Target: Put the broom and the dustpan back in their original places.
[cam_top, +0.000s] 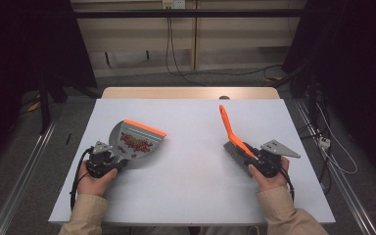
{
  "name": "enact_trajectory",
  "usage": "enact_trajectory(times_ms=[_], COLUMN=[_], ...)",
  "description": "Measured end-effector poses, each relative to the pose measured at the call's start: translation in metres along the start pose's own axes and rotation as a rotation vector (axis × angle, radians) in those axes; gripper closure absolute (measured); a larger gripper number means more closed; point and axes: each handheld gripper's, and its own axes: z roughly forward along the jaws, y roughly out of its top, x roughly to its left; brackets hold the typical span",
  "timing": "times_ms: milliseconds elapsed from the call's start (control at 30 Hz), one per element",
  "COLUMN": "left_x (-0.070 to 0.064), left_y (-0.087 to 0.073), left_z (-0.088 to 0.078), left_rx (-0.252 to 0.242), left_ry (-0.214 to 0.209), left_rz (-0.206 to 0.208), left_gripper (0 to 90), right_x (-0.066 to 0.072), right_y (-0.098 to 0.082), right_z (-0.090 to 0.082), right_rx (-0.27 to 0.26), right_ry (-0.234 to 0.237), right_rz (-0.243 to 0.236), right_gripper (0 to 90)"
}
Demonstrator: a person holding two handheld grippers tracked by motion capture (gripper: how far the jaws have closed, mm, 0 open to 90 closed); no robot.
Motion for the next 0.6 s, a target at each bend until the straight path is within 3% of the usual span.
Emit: enact_trajectory(times_ms=[300,600], left_x=[0.0062,0.0073], left_y=[-0.0026,-0.0042], left_z=[0.0012,0.0022], left_rx=[0.02,0.029], left_ry=[0.059,0.086], left_rz=[-0.032,-0.056], left_gripper=[63.8,63.8], right_x=[0.0001,0.0009], right_y=[-0.0007,-0.0009], right_z=[0.0009,0.0018], right_rx=[-0.001,-0.003], right_ry=[-0.003,-0.003], right_rz=[0.001,0.002], right_gripper=[70.9,70.9])
